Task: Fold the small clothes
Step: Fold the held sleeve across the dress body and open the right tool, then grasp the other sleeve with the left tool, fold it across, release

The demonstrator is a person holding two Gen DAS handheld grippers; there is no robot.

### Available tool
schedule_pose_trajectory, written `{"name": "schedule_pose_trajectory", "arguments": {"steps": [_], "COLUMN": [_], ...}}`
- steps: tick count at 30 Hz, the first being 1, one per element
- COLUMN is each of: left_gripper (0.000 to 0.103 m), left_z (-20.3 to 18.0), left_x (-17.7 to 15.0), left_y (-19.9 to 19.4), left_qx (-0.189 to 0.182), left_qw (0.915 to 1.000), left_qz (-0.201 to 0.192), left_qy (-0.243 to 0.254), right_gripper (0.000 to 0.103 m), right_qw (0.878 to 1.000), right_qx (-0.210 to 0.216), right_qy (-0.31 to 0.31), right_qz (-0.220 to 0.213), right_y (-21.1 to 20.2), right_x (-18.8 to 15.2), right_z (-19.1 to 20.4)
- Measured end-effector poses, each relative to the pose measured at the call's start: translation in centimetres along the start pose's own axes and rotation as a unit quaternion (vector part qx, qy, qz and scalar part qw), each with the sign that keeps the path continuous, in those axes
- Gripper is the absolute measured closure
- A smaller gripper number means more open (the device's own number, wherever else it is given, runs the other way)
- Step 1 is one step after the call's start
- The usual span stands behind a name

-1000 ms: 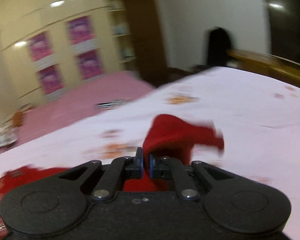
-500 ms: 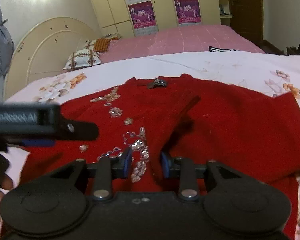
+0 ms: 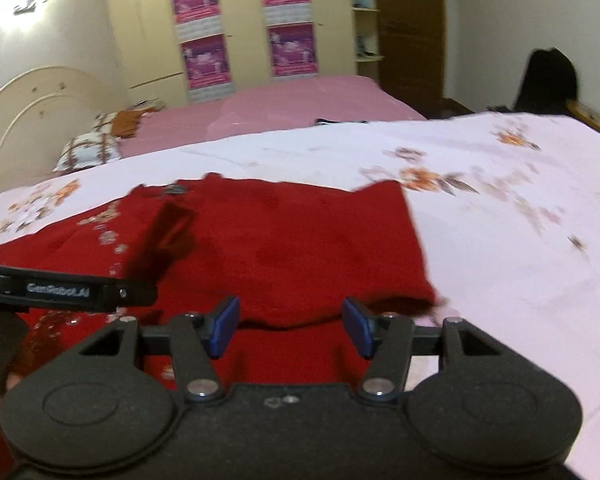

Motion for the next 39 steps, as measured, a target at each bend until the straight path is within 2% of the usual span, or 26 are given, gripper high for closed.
{"name": "schedule_pose_trajectory", "arguments": {"steps": [1, 2, 3, 4, 6, 7, 8, 9, 10, 14, 18, 23, 25, 27, 28, 29, 31, 32, 33, 35, 37, 38, 39], "left_gripper": [0.016, 0.034, 0.044, 0.046, 0.060, 0.062, 0.070, 0.086, 0.095, 0.097, 0.097, 0.097, 0.097, 0.097, 0.097, 0.097, 0.097, 0.097, 0.097, 0.097, 0.097, 0.090, 0.069], "left_z": [0.1, 0.3, 0.5, 0.9, 1.5, 1.7, 2.0, 2.3, 2.5, 4.6, 7.6, 11.1, 12.4, 13.5, 13.8, 14.3, 15.0, 15.3, 15.5, 15.5, 15.4, 15.4, 15.6], "left_x": [0.1, 0.2, 0.3, 0.3, 0.4, 0.4, 0.5, 0.6, 0.7, 1.1, 1.8, 3.3, 3.5, 3.5, 3.2, 3.1, 2.7, 2.4, 2.3, 1.9, 1.7, 1.8, 1.8], "left_y": [0.1, 0.3, 0.5, 0.5, 0.3, 0.1, -0.1, -0.4, -0.7, -1.6, -3.4, -5.3, -5.4, -5.0, -4.8, -4.4, -3.6, -2.8, -2.1, -1.1, -1.3, -1.7, -2.3], "left_qx": [-0.001, -0.002, -0.002, -0.004, -0.005, -0.007, -0.011, -0.016, -0.020, -0.036, -0.034, -0.015, -0.004, 0.004, 0.009, 0.014, 0.023, 0.029, 0.035, 0.047, 0.050, 0.050, 0.054], "left_qw": [0.9999, 0.9998, 0.9997, 0.9994, 0.9989, 0.9985, 0.9978, 0.9969, 0.9962, 0.9905, 0.9822, 0.9779, 0.9771, 0.9774, 0.9782, 0.9787, 0.9802, 0.9812, 0.9826, 0.9857, 0.9865, 0.9866, 0.9862], "left_qz": [-0.009, -0.010, -0.007, -0.012, -0.025, -0.031, -0.040, -0.049, -0.054, -0.073, -0.108, -0.133, -0.134, -0.129, -0.125, -0.121, -0.105, -0.092, -0.081, -0.062, -0.062, -0.058, -0.055], "left_qy": [-0.009, -0.015, -0.022, -0.032, -0.040, -0.046, -0.053, -0.059, -0.065, -0.111, -0.150, -0.161, -0.166, -0.168, -0.165, -0.165, -0.166, -0.167, -0.164, -0.150, -0.143, -0.144, -0.146], "right_gripper": [0.047, 0.047, 0.047, 0.046, 0.046, 0.046, 0.045, 0.045, 0.045, 0.041, 0.041, 0.042, 0.049, 0.067, 0.073, 0.077, 0.077, 0.084, 0.094, 0.096, 0.098, 0.096, 0.095], "right_qw": [1.000, 1.000, 1.000, 1.000, 1.000, 0.999, 0.999, 0.999, 0.999, 0.998, 0.997, 0.996, 0.996, 0.997, 0.997, 0.997, 0.997, 0.996, 0.996, 0.994, 0.991, 0.992, 0.993], "right_qx": [-0.004, -0.009, -0.012, -0.014, -0.020, -0.022, -0.026, -0.028, -0.030, -0.035, -0.035, -0.033, -0.028, -0.017, -0.015, -0.013, -0.015, -0.015, -0.017, -0.039, -0.038, -0.041, -0.041], "right_qy": [0.003, 0.007, 0.011, 0.016, 0.023, 0.025, 0.027, 0.029, 0.032, 0.042, 0.058, 0.068, 0.068, 0.065, 0.062, 0.061, 0.067, 0.071, 0.074, 0.092, 0.122, 0.109, 0.095], "right_qz": [0.000, 0.001, 0.001, 0.002, 0.004, 0.005, 0.006, 0.007, 0.009, 0.019, 0.032, 0.040, 0.041, 0.042, 0.043, 0.047, 0.047, 0.046, 0.043, 0.037, 0.043, 0.045, 0.048], "right_y": [-0.1, 0.1, 0.0, 0.0, 0.0, 0.1, 0.1, 0.2, 0.3, 0.9, 1.8, 2.7, 3.1, 3.7, 4.0, 4.3, 4.8, 4.9, 4.8, 4.5, 4.8, 4.6, 4.4], "right_x": [-0.2, -0.4, -0.6, -0.9, -1.3, -1.4, -1.4, -1.5, -1.5, -1.8, -2.1, -1.9, -1.7, -1.4, -1.4, -1.3, -1.2, -1.1, -1.1, -1.4, -2.4, -2.3, -2.1], "right_z": [-0.4, -0.7, -1.2, -1.7, -2.4, -2.7, -3.0, -3.2, -3.3, -3.9, -4.5, -4.8, -4.6, -4.1, -3.8, -3.6, -3.7, -3.8, -4.0, -4.7, -5.6, -5.4, -5.1]}}
Point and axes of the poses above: each gripper's, at about its wrist camera, not at the fingertips, and y roughly the way its jaws point, z to its left, x to its top, the point moved 3 cm from there along y, roughly the way its jaws point, and after that the axes turned 10 degrees about -y, right-handed, at the moved point
